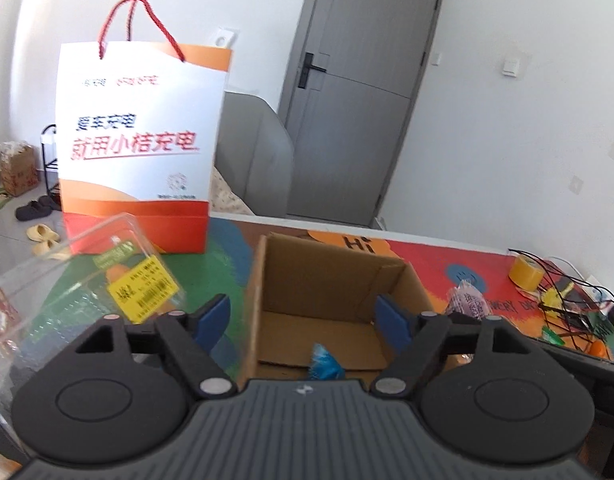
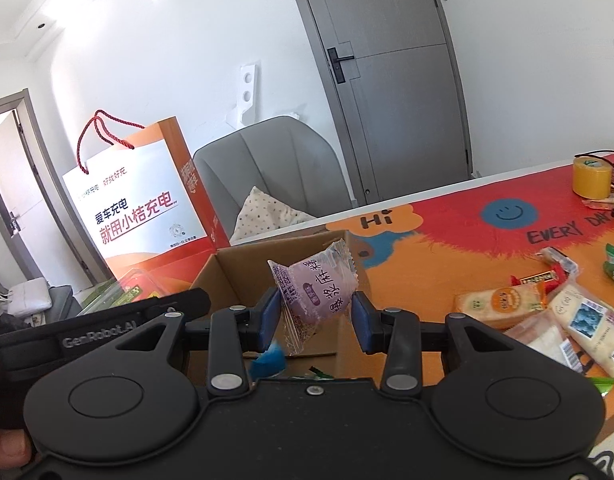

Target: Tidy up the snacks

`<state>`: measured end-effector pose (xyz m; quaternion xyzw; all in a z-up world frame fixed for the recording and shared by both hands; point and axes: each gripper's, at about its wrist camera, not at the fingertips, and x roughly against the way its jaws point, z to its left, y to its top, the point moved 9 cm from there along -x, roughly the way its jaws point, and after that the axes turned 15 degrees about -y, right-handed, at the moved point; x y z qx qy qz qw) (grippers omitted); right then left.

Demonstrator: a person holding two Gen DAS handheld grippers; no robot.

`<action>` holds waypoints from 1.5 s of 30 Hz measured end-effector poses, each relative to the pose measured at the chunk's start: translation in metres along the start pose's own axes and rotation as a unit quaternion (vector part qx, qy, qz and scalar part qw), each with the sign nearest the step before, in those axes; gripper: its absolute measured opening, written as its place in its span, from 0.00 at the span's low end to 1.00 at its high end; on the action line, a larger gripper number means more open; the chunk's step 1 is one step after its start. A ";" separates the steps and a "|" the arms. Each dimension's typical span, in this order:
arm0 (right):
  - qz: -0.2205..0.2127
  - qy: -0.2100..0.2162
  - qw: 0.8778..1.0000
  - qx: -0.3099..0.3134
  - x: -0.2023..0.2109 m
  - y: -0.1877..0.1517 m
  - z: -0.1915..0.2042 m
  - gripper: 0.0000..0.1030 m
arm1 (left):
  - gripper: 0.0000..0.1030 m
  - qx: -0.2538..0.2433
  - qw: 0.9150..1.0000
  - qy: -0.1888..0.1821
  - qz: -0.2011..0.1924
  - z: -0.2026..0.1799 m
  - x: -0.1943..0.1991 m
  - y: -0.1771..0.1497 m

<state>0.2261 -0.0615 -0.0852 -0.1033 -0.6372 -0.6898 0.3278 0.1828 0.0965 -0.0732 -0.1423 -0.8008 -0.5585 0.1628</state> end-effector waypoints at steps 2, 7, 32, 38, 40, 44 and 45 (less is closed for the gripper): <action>0.004 0.004 1.000 0.001 -0.003 0.000 0.006 0.38 | 0.79 0.003 1.000 0.003 -0.002 0.004 0.003 0.002; 0.003 0.020 1.000 0.002 -0.006 0.004 0.020 0.40 | 0.82 0.016 1.000 0.019 -0.006 0.018 0.010 0.005; 0.001 -0.056 0.997 -0.054 0.028 -0.010 -0.075 0.98 | 0.92 0.000 1.000 -0.022 0.023 -0.033 0.003 -0.021; 0.001 -0.076 0.996 -0.054 0.039 -0.019 -0.098 1.00 | 0.92 -0.020 0.999 -0.042 0.024 -0.060 0.000 -0.029; -0.001 -0.083 0.995 -0.056 0.043 -0.021 -0.107 1.00 | 0.92 -0.029 0.998 -0.053 0.024 -0.073 -0.001 -0.032; -0.004 -0.098 0.993 -0.065 0.052 -0.024 -0.127 1.00 | 0.92 -0.042 0.996 -0.071 0.018 -0.095 -0.003 -0.036; -0.004 -0.102 0.993 -0.068 0.054 -0.025 -0.133 1.00 | 0.92 -0.043 0.996 -0.075 0.019 -0.099 -0.004 -0.037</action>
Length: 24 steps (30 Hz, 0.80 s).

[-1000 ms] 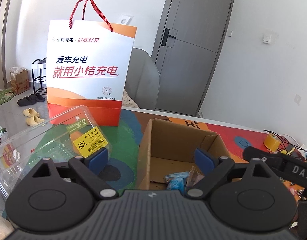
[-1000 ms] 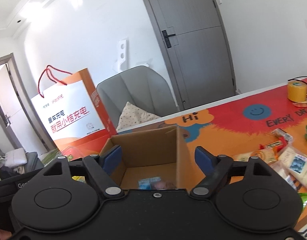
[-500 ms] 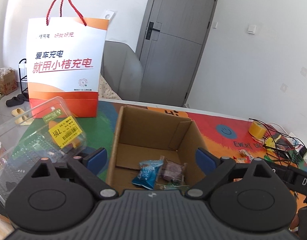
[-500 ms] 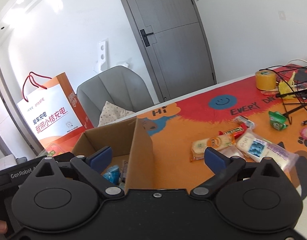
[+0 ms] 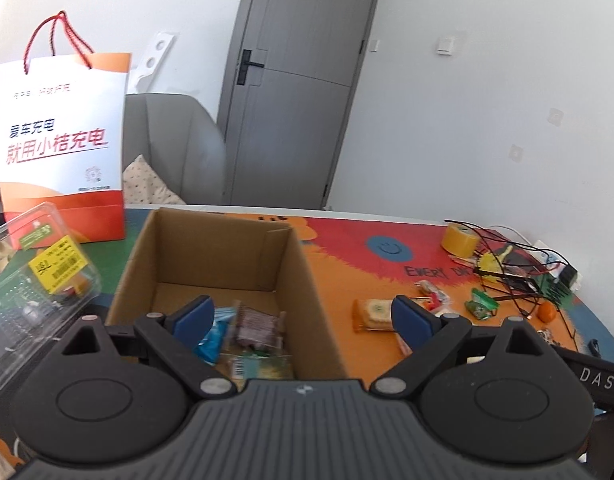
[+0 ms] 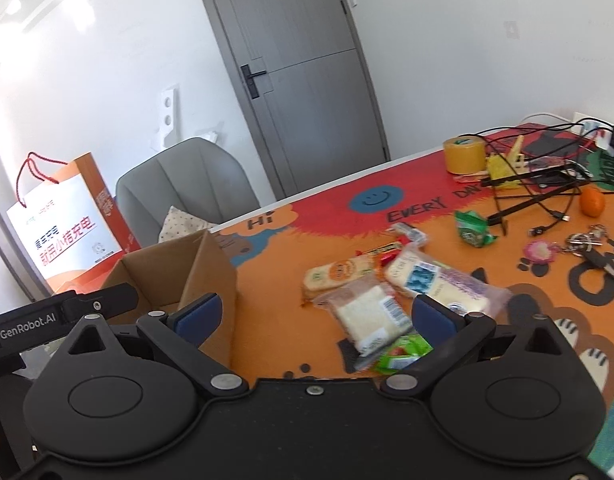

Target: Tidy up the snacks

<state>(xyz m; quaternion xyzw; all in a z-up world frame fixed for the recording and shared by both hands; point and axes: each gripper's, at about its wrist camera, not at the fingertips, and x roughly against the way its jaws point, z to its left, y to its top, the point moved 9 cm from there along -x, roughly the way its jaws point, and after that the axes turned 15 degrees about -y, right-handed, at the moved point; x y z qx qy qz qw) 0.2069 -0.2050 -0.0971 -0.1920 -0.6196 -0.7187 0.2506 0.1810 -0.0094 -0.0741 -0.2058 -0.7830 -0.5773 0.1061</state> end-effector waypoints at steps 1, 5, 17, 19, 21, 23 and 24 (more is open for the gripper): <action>0.000 -0.003 1.000 -0.002 0.001 0.000 -0.005 1.00 | 0.92 0.001 1.000 -0.007 0.002 -0.005 -0.002 -0.001; -0.003 -0.013 1.000 -0.014 0.006 0.000 -0.025 1.00 | 0.92 -0.002 0.999 -0.033 0.009 -0.023 -0.007 -0.005; -0.010 -0.025 0.999 -0.043 0.016 0.001 -0.074 1.00 | 0.92 -0.032 0.997 -0.065 0.030 -0.068 -0.020 -0.019; -0.009 -0.029 0.998 -0.049 0.015 0.001 -0.081 1.00 | 0.92 -0.031 0.996 -0.074 0.034 -0.072 -0.023 -0.021; -0.007 -0.032 0.998 -0.054 0.013 0.000 -0.087 1.00 | 0.92 -0.036 0.996 -0.068 0.037 -0.076 -0.028 -0.024; -0.003 -0.036 0.998 -0.057 0.010 -0.002 -0.093 0.99 | 0.91 -0.039 0.996 -0.064 0.041 -0.078 -0.033 -0.026; -0.001 -0.036 0.998 -0.059 0.009 -0.003 -0.095 0.99 | 0.91 -0.040 0.996 -0.061 0.043 -0.078 -0.035 -0.027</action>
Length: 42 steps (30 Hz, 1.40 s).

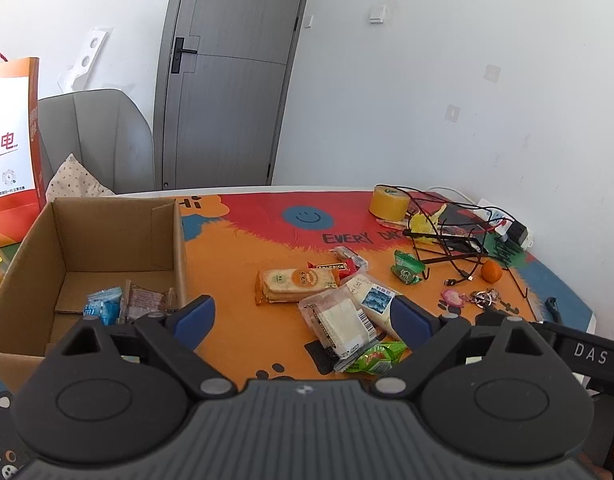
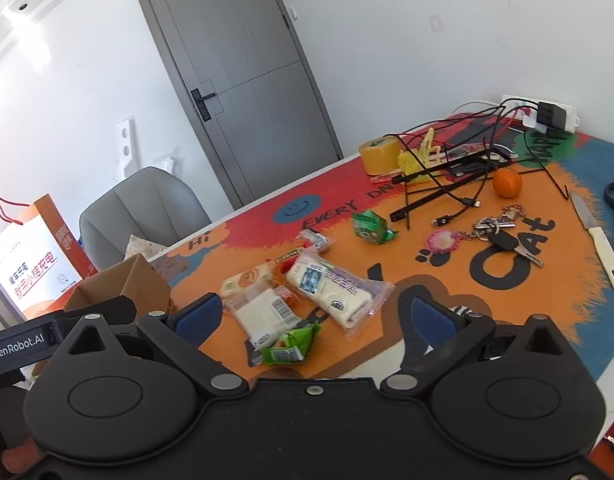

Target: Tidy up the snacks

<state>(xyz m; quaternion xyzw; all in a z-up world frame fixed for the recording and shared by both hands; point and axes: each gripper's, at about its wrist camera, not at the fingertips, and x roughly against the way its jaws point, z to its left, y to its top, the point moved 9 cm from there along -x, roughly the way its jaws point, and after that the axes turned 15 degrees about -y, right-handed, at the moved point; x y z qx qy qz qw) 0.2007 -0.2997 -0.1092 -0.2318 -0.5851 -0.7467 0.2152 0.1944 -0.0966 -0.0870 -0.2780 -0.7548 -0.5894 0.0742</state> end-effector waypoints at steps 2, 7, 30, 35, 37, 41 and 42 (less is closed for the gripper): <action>0.003 -0.001 1.000 -0.002 -0.003 -0.001 -0.003 0.99 | 0.91 -0.003 1.000 0.000 0.004 -0.001 -0.006 -0.002; 0.010 -0.011 1.000 -0.012 -0.012 -0.004 -0.015 0.97 | 0.89 0.005 1.000 -0.009 0.018 -0.003 -0.022 -0.009; 0.052 -0.005 0.998 -0.024 -0.081 -0.005 -0.027 0.72 | 0.78 0.016 0.996 0.017 0.080 -0.002 -0.110 -0.028; 0.061 0.001 0.998 -0.025 -0.093 -0.005 -0.027 0.69 | 0.78 0.020 0.995 0.024 0.093 0.002 -0.126 -0.031; 0.064 0.003 0.998 -0.026 -0.098 -0.004 -0.027 0.67 | 0.78 0.021 0.995 0.026 0.097 0.002 -0.132 -0.032; 0.069 0.007 0.997 -0.025 -0.106 -0.005 -0.025 0.66 | 0.74 0.031 0.994 0.023 0.105 0.003 -0.142 -0.035; 0.071 0.006 0.997 -0.024 -0.108 -0.005 -0.025 0.65 | 0.73 0.039 0.993 0.020 0.109 0.004 -0.145 -0.037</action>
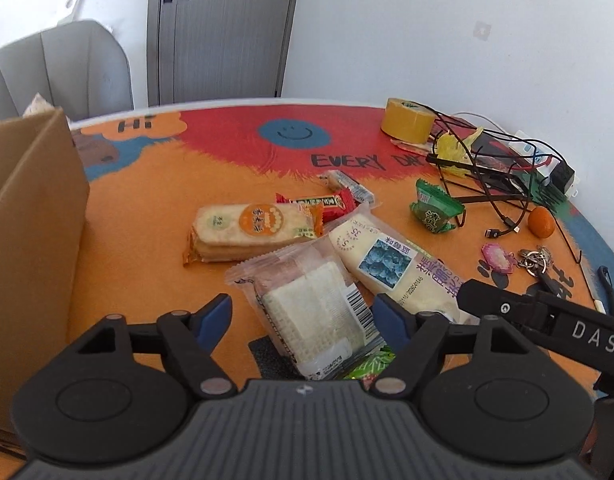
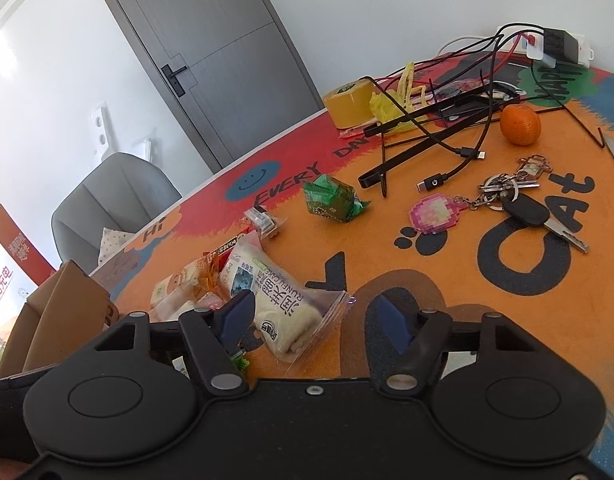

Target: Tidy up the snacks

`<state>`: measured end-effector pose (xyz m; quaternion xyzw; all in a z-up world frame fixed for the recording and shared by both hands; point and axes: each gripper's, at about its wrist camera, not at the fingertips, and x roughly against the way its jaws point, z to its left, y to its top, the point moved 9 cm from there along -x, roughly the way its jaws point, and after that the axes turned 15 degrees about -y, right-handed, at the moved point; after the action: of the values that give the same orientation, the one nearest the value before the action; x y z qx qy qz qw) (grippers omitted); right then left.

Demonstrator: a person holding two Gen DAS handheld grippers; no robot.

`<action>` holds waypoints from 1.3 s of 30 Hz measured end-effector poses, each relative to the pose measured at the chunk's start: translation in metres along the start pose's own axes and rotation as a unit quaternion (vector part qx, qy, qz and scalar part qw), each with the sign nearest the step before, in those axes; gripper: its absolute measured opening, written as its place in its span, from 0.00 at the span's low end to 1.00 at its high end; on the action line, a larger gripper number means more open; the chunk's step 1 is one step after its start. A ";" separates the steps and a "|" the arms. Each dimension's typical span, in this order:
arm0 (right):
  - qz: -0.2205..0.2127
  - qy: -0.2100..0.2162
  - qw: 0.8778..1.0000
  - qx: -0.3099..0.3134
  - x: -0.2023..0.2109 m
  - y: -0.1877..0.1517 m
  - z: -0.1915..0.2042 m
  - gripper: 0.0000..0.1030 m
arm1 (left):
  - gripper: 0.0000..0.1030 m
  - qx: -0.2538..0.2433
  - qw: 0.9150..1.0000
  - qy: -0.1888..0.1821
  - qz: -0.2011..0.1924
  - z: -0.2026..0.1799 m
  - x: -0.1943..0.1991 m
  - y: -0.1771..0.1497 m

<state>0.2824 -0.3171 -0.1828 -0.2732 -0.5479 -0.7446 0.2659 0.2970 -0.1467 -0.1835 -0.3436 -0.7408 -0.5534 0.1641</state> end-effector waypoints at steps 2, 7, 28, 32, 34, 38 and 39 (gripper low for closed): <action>0.002 0.000 1.000 0.002 -0.003 0.000 0.002 0.65 | 0.68 0.007 1.000 -0.011 -0.001 0.000 -0.003 -0.001; -0.005 0.006 1.000 0.015 -0.008 0.004 0.014 0.65 | 0.48 0.023 0.999 -0.023 -0.002 0.002 -0.001 0.002; 0.010 -0.001 0.997 0.075 -0.023 -0.012 0.039 0.43 | 0.24 0.034 0.998 -0.033 -0.030 0.012 0.040 0.010; 0.012 0.016 0.997 0.069 -0.013 -0.016 0.039 0.34 | 0.24 0.034 0.998 -0.034 -0.038 0.013 0.049 0.011; 0.009 0.020 0.998 0.066 -0.006 -0.018 0.039 0.30 | 0.24 0.034 0.998 -0.034 -0.043 0.013 0.053 0.011; 0.000 0.028 0.998 0.063 0.007 -0.018 0.039 0.24 | 0.24 0.032 0.997 -0.037 -0.054 0.011 0.064 0.012; -0.002 0.030 0.998 0.061 0.010 -0.019 0.039 0.23 | 0.24 0.032 0.997 -0.038 -0.056 0.011 0.067 0.012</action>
<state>0.2668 -0.2758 -0.1784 -0.2330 -0.5846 -0.7180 0.2975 0.2592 -0.1129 -0.1368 -0.3165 -0.7823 -0.5240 0.1154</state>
